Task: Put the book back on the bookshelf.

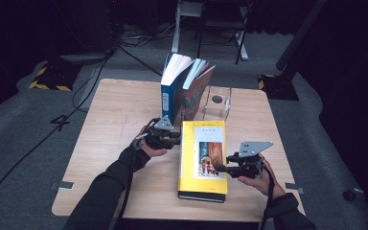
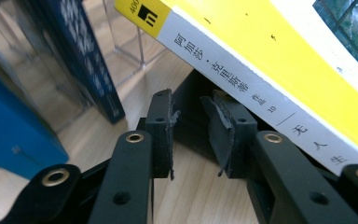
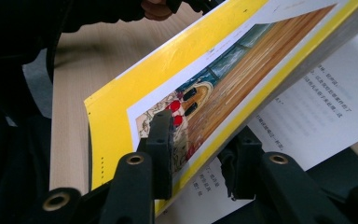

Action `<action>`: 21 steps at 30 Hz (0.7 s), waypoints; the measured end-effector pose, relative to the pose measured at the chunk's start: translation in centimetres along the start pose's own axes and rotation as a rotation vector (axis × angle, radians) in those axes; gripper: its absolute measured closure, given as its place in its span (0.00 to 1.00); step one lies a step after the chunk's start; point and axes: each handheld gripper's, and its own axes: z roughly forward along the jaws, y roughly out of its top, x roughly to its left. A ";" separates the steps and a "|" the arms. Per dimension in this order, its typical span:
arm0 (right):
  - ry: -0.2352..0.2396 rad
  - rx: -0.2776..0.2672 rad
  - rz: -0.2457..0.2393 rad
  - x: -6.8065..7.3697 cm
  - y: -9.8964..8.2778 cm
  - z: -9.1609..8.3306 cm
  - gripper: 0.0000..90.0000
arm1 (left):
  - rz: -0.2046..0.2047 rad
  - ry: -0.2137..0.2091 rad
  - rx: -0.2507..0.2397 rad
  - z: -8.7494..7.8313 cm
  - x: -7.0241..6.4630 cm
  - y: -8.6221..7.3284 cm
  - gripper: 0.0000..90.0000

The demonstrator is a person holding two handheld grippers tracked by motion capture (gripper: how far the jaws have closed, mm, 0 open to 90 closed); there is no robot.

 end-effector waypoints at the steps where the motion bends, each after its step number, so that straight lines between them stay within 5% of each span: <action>1: 0.002 -0.019 -0.022 0.2 0.1 -0.4 0.75 | 0.009 -0.002 -0.006 -0.2 -0.1 0.3 0.81; 6: -0.002 -0.065 -0.052 0.5 0.2 -1.2 0.74 | 0.056 0.004 -0.042 -0.8 -1.2 1.7 0.94; 12: 0.000 -0.068 -0.071 0.6 0.7 -1.5 0.68 | 0.052 -0.033 -0.066 -0.7 -1.4 2.4 0.94; 21: -0.048 -0.072 -0.062 0.5 1.8 -1.0 0.71 | 0.106 -0.034 -0.082 -1.3 -2.3 3.6 0.97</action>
